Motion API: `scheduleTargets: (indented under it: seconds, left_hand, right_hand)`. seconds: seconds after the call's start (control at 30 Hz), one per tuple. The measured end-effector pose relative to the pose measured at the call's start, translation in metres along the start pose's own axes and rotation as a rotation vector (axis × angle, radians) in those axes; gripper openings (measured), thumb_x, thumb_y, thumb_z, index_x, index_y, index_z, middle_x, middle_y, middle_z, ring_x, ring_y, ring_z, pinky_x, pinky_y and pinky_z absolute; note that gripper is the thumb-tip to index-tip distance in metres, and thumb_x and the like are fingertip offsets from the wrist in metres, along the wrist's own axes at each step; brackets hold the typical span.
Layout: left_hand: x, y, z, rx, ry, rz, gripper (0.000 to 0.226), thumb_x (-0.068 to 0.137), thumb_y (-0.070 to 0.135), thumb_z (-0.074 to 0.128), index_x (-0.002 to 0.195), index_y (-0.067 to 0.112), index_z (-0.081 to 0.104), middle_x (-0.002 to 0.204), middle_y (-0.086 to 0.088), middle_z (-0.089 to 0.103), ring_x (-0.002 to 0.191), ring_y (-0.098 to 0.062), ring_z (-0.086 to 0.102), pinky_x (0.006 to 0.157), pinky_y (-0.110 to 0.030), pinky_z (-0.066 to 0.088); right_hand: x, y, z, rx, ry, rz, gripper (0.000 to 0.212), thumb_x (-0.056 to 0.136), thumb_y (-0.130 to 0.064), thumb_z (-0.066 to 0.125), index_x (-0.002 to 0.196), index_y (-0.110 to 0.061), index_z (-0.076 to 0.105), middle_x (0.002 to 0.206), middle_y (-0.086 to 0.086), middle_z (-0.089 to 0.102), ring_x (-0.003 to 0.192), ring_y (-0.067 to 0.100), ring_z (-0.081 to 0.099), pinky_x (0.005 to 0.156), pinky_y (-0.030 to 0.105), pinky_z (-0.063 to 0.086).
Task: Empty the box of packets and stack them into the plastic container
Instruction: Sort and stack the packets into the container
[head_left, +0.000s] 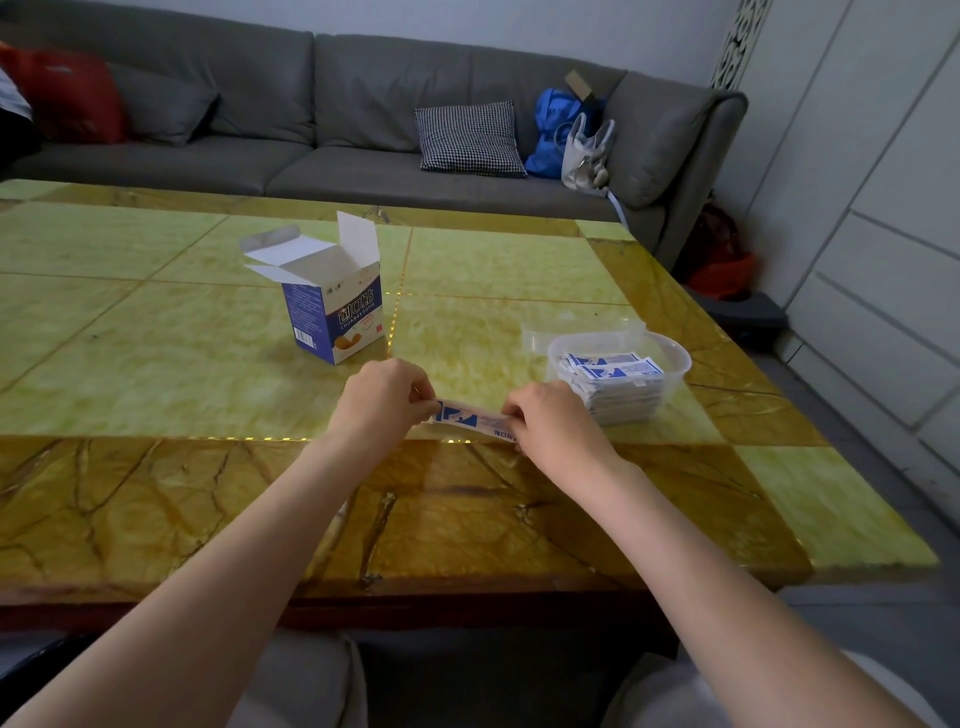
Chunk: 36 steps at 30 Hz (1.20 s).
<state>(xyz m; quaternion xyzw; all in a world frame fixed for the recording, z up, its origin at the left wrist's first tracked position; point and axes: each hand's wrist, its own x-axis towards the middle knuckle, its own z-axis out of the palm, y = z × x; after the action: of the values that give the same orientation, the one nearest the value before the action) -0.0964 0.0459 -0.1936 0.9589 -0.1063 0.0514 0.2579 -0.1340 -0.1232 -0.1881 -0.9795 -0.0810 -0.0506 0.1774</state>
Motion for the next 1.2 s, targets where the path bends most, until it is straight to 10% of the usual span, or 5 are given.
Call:
scheduleTargets:
  seconds: [0.77, 1.2]
  left_hand:
    - [0.0003, 0.0057, -0.0010, -0.118, -0.173, 0.008, 0.028, 0.082, 0.014, 0.064, 0.110, 0.009, 0.063, 0.101, -0.007, 0.071, 0.074, -0.011, 0.062, 0.057, -0.014, 0.049]
    - [-0.0008, 0.0048, -0.0027, -0.001, -0.106, -0.029, 0.015, 0.081, 0.022, 0.068, 0.087, 0.009, 0.067, 0.089, -0.007, 0.070, 0.066, -0.010, 0.058, 0.047, -0.012, 0.037]
  right_hand:
    - [-0.0013, 0.0013, -0.0028, -0.023, 0.000, 0.016, 0.019, 0.092, -0.024, 0.056, 0.098, -0.009, 0.066, 0.086, 0.008, 0.067, 0.065, 0.018, 0.059, 0.067, 0.028, 0.054]
    - [0.0003, -0.0044, -0.0026, -0.082, 0.000, -0.007, 0.019, 0.093, -0.020, 0.052, 0.104, -0.010, 0.064, 0.098, 0.009, 0.068, 0.085, 0.023, 0.064, 0.071, 0.029, 0.053]
